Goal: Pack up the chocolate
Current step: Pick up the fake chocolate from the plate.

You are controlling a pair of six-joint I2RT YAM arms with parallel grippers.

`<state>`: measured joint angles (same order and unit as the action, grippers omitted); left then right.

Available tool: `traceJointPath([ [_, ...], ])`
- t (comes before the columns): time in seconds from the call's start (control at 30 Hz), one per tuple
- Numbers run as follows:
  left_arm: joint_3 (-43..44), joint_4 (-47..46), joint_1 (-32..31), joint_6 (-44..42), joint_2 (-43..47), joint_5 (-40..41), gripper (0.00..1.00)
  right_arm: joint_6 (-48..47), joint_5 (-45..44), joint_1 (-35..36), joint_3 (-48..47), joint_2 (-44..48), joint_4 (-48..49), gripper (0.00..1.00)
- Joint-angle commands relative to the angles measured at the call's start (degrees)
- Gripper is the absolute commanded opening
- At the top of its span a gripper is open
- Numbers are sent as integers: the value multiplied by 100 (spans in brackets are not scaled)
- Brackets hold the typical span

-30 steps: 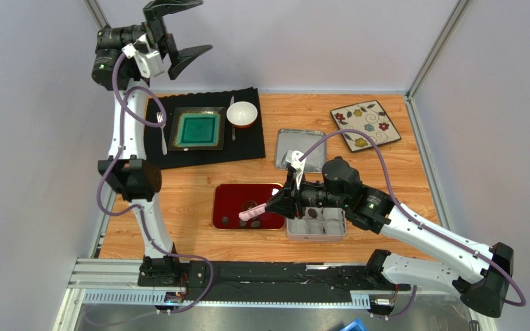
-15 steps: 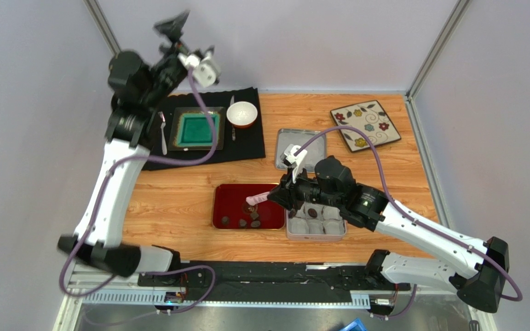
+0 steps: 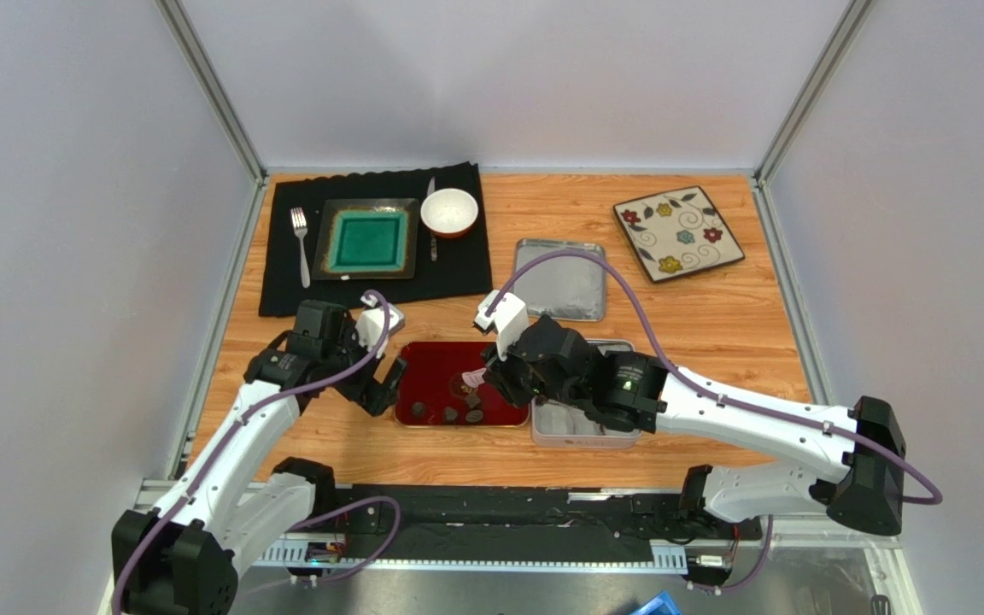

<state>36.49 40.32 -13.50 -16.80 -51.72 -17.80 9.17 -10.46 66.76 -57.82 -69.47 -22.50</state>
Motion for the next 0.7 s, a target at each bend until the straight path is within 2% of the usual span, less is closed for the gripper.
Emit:
traceJointPath([
  [0.0,-54,-111,66,792,207,84,99,76,-484,100,-247,-128,79,0],
  [0.17,-256,-568,329,661,128,207,99,164,-510,118,-326,-286,70,6],
  [0.27,-370,-726,619,634,-30,-20,99,226,-492,118,-317,-374,79,11],
  [0.37,-502,-902,918,643,-224,-223,99,304,-405,118,-344,-497,123,21],
  [0.53,-704,-1087,1217,660,-391,-513,97,340,-387,127,-396,-725,193,31],
  [0.67,-792,-1175,1227,625,-417,-558,95,357,-404,127,-458,-866,255,33],
])
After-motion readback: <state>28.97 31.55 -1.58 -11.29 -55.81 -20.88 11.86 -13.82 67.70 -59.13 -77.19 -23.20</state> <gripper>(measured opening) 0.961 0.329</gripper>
